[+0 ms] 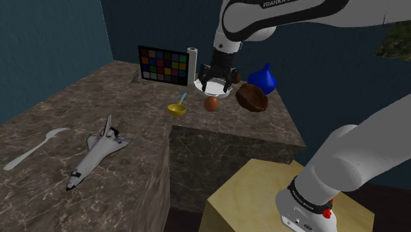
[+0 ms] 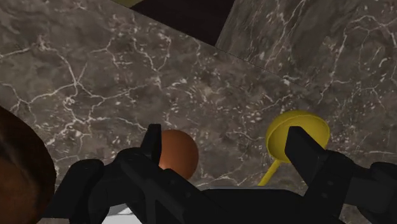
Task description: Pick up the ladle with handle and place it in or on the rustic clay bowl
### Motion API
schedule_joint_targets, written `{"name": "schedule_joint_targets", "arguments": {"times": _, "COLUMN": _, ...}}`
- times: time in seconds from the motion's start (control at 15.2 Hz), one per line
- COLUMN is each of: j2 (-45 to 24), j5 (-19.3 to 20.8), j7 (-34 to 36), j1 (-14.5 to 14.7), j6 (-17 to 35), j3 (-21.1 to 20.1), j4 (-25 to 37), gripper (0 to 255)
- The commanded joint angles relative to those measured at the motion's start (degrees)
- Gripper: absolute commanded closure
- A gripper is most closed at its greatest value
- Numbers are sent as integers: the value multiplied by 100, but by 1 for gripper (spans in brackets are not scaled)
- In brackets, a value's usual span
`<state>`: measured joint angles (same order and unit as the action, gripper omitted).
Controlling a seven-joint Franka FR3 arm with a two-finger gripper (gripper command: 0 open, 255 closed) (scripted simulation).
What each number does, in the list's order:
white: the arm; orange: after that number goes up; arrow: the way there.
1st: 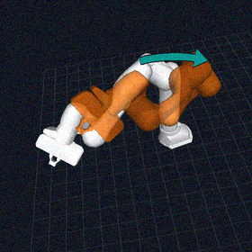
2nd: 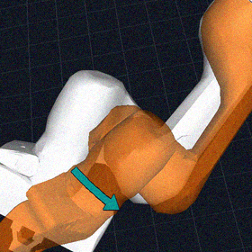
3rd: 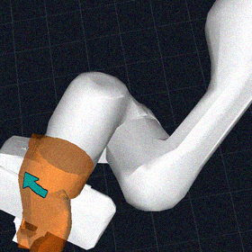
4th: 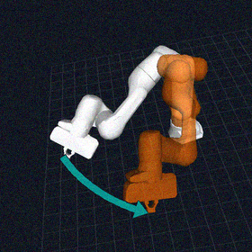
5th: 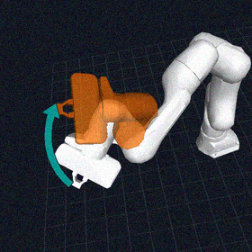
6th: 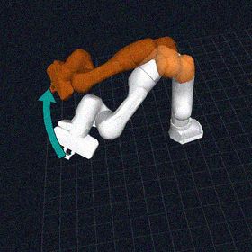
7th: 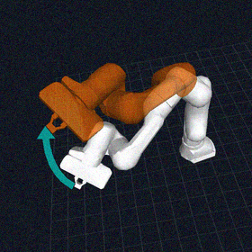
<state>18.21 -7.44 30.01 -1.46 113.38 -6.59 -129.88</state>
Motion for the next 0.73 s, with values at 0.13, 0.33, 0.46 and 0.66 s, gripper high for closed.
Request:
{"name": "schedule_joint_targets", "arguments": {"times": 0.13, "j2": -848, "j5": -88, "j7": 604, "j1": -29, "j6": 575, "j3": -137, "j4": 343, "gripper": 0}}
{"name": "schedule_joint_targets", "arguments": {"times": 0.33, "j2": -1485, "j5": -111, "j7": 1040, "j1": -35, "j6": 901, "j3": -198, "j4": 705, "gripper": 0}}
{"name": "schedule_joint_targets", "arguments": {"times": 0.46, "j2": -1913, "j5": -113, "j7": 1323, "j1": -29, "j6": 1090, "j3": -216, "j4": 983, "gripper": 0}}
{"name": "schedule_joint_targets", "arguments": {"times": 0.66, "j2": -2560, "j5": -108, "j7": 1732, "j1": -6, "j6": 1326, "j3": -212, "j4": 1451, "gripper": 0}}
